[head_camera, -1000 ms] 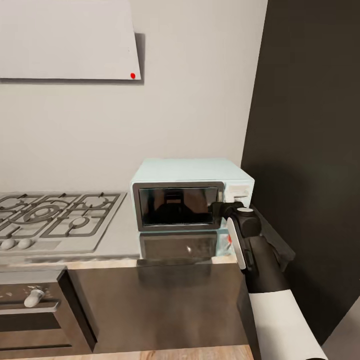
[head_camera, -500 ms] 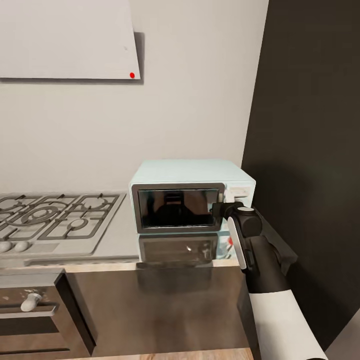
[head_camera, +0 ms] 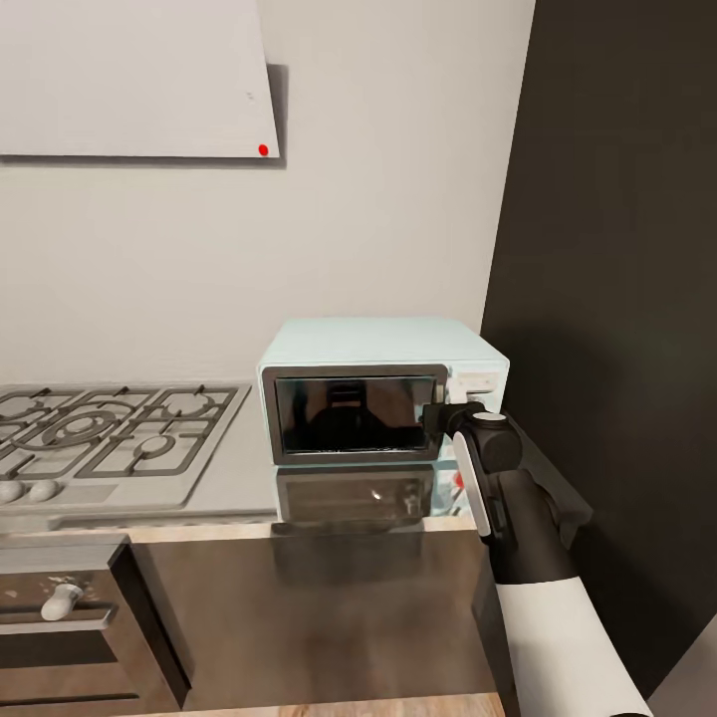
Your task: In the kitchen, take the popcorn bag from the countertop, put it into the microwave, and heat it until the popcorn is cooked so the cooked popcorn ends up inside the bag.
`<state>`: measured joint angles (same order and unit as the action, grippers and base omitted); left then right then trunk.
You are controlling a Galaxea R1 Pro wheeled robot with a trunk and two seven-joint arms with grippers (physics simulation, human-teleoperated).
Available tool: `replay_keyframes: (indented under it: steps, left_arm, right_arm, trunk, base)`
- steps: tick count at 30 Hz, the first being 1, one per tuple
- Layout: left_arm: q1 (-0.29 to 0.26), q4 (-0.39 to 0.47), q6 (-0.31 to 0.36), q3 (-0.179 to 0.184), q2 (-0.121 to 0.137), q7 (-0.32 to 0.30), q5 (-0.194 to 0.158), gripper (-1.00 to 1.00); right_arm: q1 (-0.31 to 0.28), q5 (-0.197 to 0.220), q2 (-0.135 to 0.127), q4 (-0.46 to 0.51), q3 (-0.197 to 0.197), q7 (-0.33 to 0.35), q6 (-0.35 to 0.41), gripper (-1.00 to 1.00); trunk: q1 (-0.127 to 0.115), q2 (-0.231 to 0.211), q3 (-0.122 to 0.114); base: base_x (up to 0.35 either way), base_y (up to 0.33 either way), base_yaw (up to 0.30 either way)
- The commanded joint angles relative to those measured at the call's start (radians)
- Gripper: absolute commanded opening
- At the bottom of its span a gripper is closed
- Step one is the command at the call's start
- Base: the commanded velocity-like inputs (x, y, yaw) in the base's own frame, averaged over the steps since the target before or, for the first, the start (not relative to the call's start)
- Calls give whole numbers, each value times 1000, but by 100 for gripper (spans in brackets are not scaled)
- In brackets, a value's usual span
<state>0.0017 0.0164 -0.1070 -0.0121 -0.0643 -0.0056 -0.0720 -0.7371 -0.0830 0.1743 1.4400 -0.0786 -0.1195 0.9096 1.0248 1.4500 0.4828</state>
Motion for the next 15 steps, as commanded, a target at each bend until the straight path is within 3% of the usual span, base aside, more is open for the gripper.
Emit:
replay_keyframes:
  steps: [1, 15]
  left_arm:
    - [0, 0, -2, 0, 0, -1, -8, 100]
    - [0, 0, -2, 0, -2, -1, -6, 100]
  right_arm:
    - [-1, -7, 0, -15, -2, 1, -22, -100]
    - [-1, -11, 0, -12, -3, 4, 19, -100]
  trunk:
    - [0, 0, 1]
    - [0, 0, 1]
  base:
    - [0, 0, 0]
    - [0, 0, 0]
